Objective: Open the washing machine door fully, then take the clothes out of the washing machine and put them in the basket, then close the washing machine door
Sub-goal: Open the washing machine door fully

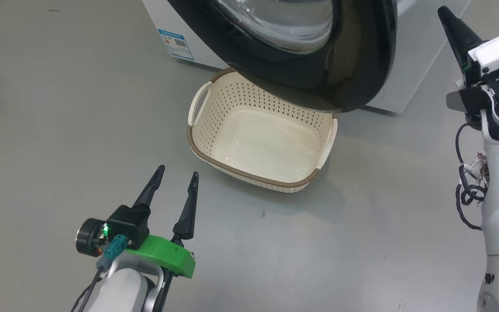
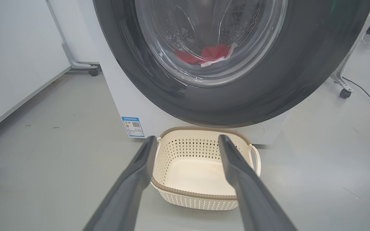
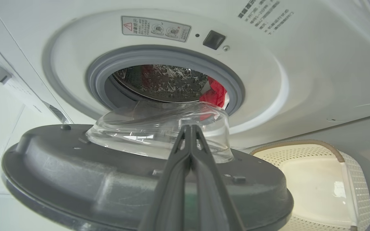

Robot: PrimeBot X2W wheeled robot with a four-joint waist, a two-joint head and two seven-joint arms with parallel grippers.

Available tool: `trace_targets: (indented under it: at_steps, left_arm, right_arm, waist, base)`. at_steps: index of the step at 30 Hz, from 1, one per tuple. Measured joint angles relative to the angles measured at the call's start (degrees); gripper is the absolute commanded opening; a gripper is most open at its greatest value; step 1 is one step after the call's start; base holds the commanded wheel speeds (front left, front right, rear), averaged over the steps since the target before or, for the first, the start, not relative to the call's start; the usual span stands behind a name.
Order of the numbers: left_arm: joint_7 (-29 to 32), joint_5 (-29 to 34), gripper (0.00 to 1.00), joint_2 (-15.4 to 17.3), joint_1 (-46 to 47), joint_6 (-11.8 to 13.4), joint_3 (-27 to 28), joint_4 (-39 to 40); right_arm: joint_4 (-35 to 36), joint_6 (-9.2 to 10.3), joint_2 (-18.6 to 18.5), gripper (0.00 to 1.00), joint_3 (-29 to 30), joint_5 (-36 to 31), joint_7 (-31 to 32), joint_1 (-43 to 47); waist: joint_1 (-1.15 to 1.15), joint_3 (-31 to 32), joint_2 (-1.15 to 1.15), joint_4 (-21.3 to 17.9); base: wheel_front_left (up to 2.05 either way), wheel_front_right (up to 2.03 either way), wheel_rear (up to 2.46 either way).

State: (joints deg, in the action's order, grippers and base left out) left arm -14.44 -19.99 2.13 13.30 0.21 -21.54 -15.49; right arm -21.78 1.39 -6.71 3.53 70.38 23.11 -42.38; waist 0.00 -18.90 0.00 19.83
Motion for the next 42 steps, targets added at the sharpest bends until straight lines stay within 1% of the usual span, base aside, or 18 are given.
trace_targets:
  at_steps: [1, 5, 7, 12, 17, 23, 26, 32, 34, 42]
  left_arm:
    - [0.0, 0.0, 1.0, 0.0, 0.0, 0.0, 0.0, 0.0]
    - [0.0, -0.2, 1.0, 0.0, 0.4, 0.0, -0.4, -0.2]
    - [0.0, -0.2, 1.0, 0.0, 0.6, 0.0, -0.5, -0.2]
    - [0.0, -0.6, 1.0, 0.0, 0.9, 0.3, -0.5, -0.3]
    - [0.0, -0.7, 1.0, 0.0, 0.9, 0.6, -0.5, -0.4]
    - [0.0, -0.7, 1.0, 0.0, 1.2, 0.6, -0.5, -0.5]
    - [0.0, -0.7, 1.0, 0.0, 1.5, 0.8, -0.5, -0.6]
    - [0.0, -0.7, 1.0, -0.1, 1.8, 1.1, -0.7, -1.2]
    - [0.0, -0.7, 1.0, -0.1, 1.8, 1.1, -0.7, -1.4]
    - [0.0, -0.7, 1.0, -0.1, 1.7, 1.5, -0.7, -2.1]
  right_arm:
    - [0.0, 0.0, 0.0, 0.0, 0.0, 0.0, 0.0, 0.0]
    - [-1.8, 1.83, 0.0, 0.0, 0.1, 1.9, 3.4, -1.5]
    - [-2.4, 2.3, 0.0, 0.0, 0.1, 2.8, 4.9, -2.1]
    - [-3.6, 2.57, 0.6, 0.0, 0.5, 5.8, 7.7, -3.8]
    - [-4.9, 2.89, 0.5, 0.0, -0.5, 6.3, 10.9, -4.4]
    - [-6.4, 3.88, 0.6, 0.0, 0.2, 8.8, 13.2, -4.5]
    - [-7.2, 3.88, 0.6, 0.0, 0.2, 9.6, 14.7, -4.6]
    - [-9.0, 3.9, 0.9, 0.0, 0.8, 11.8, 16.6, -4.2]
    - [-9.5, 4.21, 1.0, 0.0, 0.8, 12.5, 17.5, -3.9]
    - [-11.1, 4.32, 1.8, 0.0, -0.3, 14.6, 20.6, -0.9]
  waist:
    - [0.0, 0.0, 0.0, 0.0]
    - [0.0, -0.6, 0.0, 0.8]
    - [0.0, -0.8, 0.0, 1.1]
    - [0.0, -1.1, 0.0, 1.6]
    - [0.0, -1.1, 0.0, 1.8]
    - [0.0, -1.0, 0.0, 1.9]
    - [0.0, -0.7, 0.0, 2.0]
    - [0.0, 0.6, 0.0, 2.2]
    - [0.0, 1.1, 0.0, 2.3]
    - [0.0, 3.8, 0.0, 2.5]
  base:
    - [0.0, 0.0, 0.0]
    - [0.0, 0.0, 0.0]
    - [0.0, 0.0, 0.0]
    - [0.0, 0.0, 0.0]
    - [0.0, 0.0, 0.0]
    - [0.0, 0.0, 0.0]
    - [0.0, 0.0, 0.0]
    - [0.0, 0.0, 0.0]
    - [0.0, 0.0, 0.0]
    - [0.0, 0.0, 0.0]
